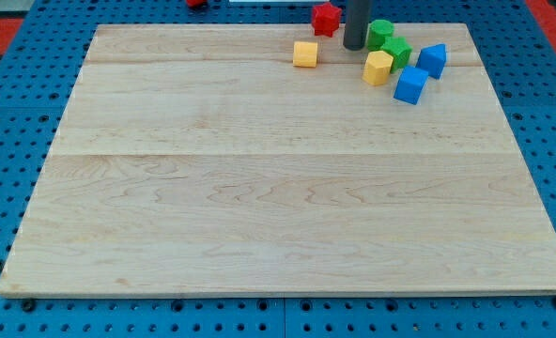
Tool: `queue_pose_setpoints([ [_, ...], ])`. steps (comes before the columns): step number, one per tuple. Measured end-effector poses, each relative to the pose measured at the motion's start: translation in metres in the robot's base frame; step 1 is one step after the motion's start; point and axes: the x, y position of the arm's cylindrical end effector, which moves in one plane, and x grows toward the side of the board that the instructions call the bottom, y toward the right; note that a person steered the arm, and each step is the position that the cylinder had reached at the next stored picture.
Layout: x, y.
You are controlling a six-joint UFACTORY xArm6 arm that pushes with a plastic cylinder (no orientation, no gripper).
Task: Slide the green circle to the center
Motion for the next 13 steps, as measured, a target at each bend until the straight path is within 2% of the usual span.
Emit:
queue_pose_setpoints([
  [1,0.005,-0.15],
  [2,-0.031,-0.284],
  [3,-0.019,-0.29],
  [4,-0.015,-0.275],
  [5,-0.054,-0.19],
  [7,-0.062,-0.12],
  [8,0.024,-0.066],
  [9,0.122,0.012],
  [10,0.099,0.135],
  [11,0.004,0.232],
  [12,-0.054,0.162],
  [13,-0.064,0.131],
])
